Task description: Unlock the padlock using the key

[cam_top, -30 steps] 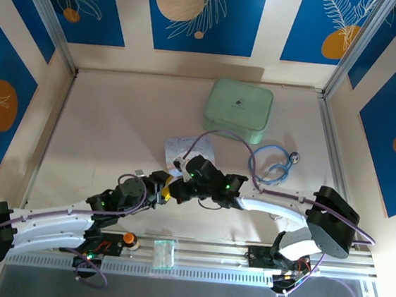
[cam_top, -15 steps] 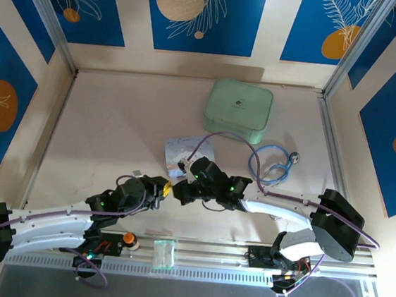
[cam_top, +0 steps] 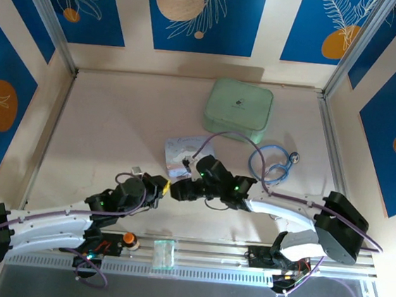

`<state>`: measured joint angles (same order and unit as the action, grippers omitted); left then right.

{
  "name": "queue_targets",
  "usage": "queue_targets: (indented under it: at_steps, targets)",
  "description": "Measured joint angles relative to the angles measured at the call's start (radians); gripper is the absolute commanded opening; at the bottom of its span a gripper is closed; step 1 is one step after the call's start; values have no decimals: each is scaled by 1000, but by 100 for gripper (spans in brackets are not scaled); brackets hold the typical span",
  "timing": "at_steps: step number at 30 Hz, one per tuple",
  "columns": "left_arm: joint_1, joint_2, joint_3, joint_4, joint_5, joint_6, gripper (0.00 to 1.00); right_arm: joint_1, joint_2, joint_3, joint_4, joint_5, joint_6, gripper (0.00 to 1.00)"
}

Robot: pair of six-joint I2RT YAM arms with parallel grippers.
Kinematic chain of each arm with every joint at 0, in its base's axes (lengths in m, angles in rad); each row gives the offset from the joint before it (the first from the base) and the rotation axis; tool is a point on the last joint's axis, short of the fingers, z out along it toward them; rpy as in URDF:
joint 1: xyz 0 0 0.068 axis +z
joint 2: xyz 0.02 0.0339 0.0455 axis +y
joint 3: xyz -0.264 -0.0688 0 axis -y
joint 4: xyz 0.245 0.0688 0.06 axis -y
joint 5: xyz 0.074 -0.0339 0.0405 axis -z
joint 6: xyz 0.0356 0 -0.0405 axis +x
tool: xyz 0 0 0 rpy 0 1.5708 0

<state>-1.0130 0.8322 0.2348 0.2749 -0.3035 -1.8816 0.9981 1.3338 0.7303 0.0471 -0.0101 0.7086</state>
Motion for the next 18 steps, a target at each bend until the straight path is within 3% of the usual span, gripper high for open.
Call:
queue_targets:
  at_steps: [7, 10, 15, 18]
  targets:
    - [0, -31, 22, 140, -95, 295, 0, -132, -117, -121, 302, -110, 258, 87]
    - [0, -32, 23, 238, -108, 406, 0, -137, -117, -122, 415, -138, 354, 80]
    - [0, -32, 23, 384, -109, 532, 0, -138, -49, -121, 626, -193, 472, 60]
    - [0, -33, 24, 445, -109, 575, 0, -137, 0, -121, 702, -214, 514, 54]
